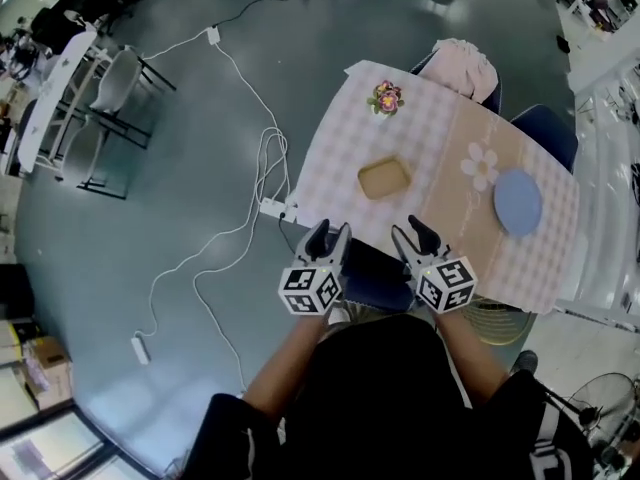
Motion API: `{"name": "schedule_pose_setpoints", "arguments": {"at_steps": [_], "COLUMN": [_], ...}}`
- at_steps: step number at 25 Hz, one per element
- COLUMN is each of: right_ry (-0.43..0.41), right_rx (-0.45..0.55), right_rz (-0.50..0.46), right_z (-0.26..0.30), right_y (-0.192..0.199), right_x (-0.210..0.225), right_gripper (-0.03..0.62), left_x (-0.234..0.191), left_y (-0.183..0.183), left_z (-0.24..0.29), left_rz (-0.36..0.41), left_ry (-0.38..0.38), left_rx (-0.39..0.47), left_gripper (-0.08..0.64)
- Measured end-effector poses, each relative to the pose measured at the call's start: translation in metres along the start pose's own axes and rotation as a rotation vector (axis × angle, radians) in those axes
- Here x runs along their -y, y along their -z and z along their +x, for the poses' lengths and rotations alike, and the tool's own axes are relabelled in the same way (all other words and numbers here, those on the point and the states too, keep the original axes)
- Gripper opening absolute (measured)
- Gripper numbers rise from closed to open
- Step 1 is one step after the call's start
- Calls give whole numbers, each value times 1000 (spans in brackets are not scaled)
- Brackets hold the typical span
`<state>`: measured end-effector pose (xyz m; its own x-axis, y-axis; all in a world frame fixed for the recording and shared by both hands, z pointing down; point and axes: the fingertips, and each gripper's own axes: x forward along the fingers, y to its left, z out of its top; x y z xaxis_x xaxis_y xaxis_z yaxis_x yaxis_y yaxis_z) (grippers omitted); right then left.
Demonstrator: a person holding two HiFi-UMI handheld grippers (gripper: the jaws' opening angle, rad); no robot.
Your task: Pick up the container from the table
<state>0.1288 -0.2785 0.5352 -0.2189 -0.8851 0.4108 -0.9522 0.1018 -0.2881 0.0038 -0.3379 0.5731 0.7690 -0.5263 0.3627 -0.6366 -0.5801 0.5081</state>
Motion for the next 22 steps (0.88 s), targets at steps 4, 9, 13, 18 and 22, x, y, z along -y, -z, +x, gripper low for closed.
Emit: {"name": "schedule_pose_setpoints", "arguments": {"at_steps": [4, 9, 13, 18, 22], "right_ry": [40, 68, 80, 100, 134], "right_rx": [1, -15, -38, -45, -53], "right_rz": [28, 55, 77, 101, 101], "right_z": [6, 4, 3, -4, -11], "right_y": [-3, 8, 24, 32, 35], "right_x": [30, 49, 57, 66, 75], "right_gripper": [144, 144, 144, 144, 144], "left_x": [-19, -35, -53, -72, -81], "left_y": [17, 59, 89, 124, 135], "left_z": [63, 123, 164, 205, 223], "left_rz": [-104, -127, -161, -177, -181], "left_ry": [-9, -16, -46, -97, -119], "left_rx": [-90, -215, -268, -343, -366], "left_gripper": [175, 175, 175, 175, 176]}}
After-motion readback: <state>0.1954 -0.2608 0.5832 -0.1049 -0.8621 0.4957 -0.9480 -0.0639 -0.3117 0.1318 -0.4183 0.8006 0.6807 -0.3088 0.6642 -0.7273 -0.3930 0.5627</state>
